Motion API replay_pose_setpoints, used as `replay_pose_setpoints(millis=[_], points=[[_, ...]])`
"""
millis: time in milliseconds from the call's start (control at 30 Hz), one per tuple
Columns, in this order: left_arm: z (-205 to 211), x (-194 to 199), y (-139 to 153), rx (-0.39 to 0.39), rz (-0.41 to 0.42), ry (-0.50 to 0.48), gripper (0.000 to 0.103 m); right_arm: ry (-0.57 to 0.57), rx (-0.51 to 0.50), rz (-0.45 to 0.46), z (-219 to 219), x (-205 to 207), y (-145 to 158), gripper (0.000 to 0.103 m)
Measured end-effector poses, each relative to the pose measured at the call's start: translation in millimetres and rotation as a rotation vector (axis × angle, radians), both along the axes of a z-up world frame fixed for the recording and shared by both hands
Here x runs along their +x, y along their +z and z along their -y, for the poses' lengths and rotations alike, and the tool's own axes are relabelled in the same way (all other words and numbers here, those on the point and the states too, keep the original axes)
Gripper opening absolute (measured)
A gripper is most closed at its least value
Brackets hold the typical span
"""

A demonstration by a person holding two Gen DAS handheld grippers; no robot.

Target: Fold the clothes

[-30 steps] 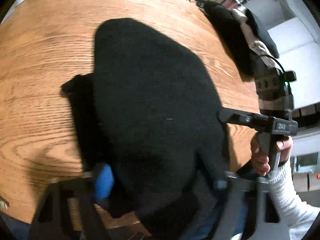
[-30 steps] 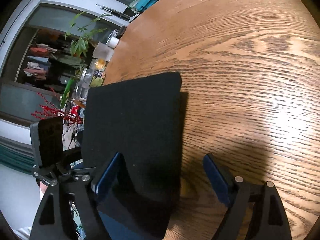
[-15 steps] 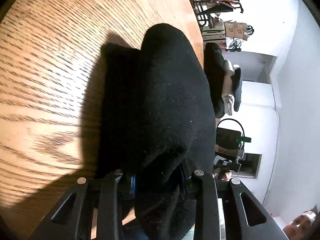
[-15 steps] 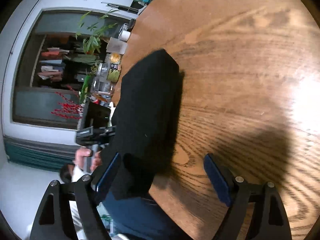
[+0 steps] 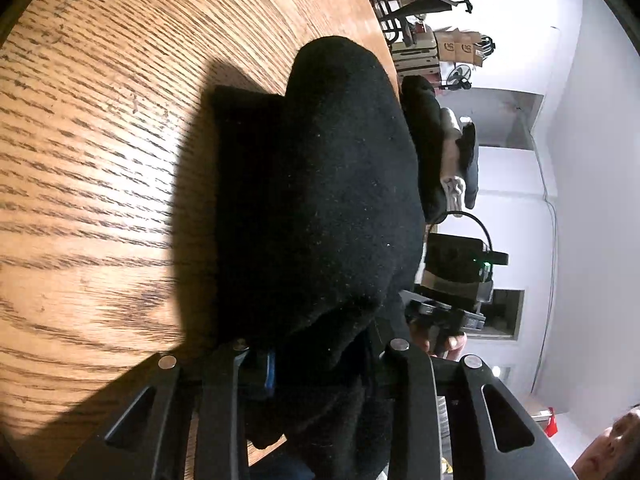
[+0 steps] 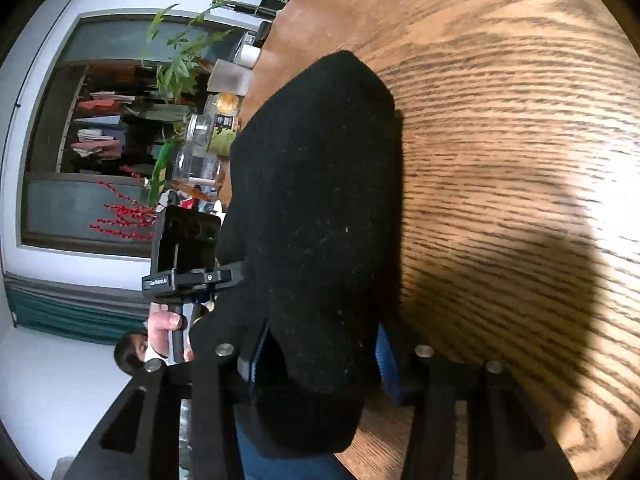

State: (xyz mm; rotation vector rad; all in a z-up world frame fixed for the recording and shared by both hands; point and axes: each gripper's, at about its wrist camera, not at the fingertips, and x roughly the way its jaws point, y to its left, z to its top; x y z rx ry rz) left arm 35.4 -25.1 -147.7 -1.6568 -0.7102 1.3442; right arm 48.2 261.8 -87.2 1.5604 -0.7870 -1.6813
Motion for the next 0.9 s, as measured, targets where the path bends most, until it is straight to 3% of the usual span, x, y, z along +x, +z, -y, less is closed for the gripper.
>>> replay_pose_setpoints(millis=[67,167,233,300,333,367,433,467,500,567,667,733,800,833,867,900], points=[[1.6,0.5,-0.3,0.001,-0.005,0.000,0.033,-0.015,0.011,-0.008,-6.9,0.5,5.8,0.075],[3.0,0.4,-0.6,0.004,-0.008,0.001,0.033,-0.092,-0.017,0.007,-31.4,-5.7,11.9,0.087],[3.0,0.3,-0.5,0.004,-0.008,0.002,0.033,-0.145,-0.038,0.027,-43.1,-12.3,9.9,0.089],[3.9,0.2,-0.6,0.003,-0.008,0.004,0.033,-0.141,-0.062,0.061,-37.1,-19.6,2.2,0.084],[4.6,0.1,-0.7,0.003,-0.008,0.005,0.033,-0.116,-0.057,0.054,-28.5,-21.4,0.8,0.077],[5.4,0.1,-0.8,0.003,-0.008,0.006,0.033,-0.091,-0.052,0.046,-19.6,-23.2,-0.4,0.062],[7.9,0.3,-1.4,0.006,-0.007,0.009,0.033,-0.065,0.010,0.007,-6.0,-26.2,-1.0,0.042],[8.4,0.4,-1.4,0.008,-0.007,0.009,0.033,-0.070,0.022,0.009,-4.5,-27.8,0.5,0.042],[8.6,0.4,-1.6,0.010,-0.005,0.010,0.033,-0.075,0.033,0.012,-3.3,-29.3,2.0,0.044],[9.2,0.4,-1.9,0.014,-0.003,0.011,0.033,-0.074,0.072,-0.002,-3.7,-32.3,9.8,0.065],[8.8,0.3,-1.3,0.016,-0.006,0.009,0.033,-0.120,0.004,0.054,-18.8,-44.8,6.3,0.079],[8.7,0.4,-0.5,0.013,-0.011,0.006,0.033,-0.164,-0.045,0.077,-23.2,-54.8,2.0,0.080],[8.9,0.8,0.6,0.009,-0.019,0.001,0.034,-0.180,-0.062,0.083,-19.8,-63.4,-0.4,0.075],[9.1,1.1,1.3,0.006,-0.024,-0.002,0.034,-0.160,-0.005,0.063,-11.7,-65.9,0.3,0.047],[9.4,1.4,1.8,0.004,-0.029,-0.005,0.034,-0.138,0.054,0.042,-3.3,-68.5,1.1,0.038],[10.1,1.9,1.9,0.003,-0.030,-0.005,0.034,-0.125,0.090,0.024,1.3,-69.4,4.7,0.036]])
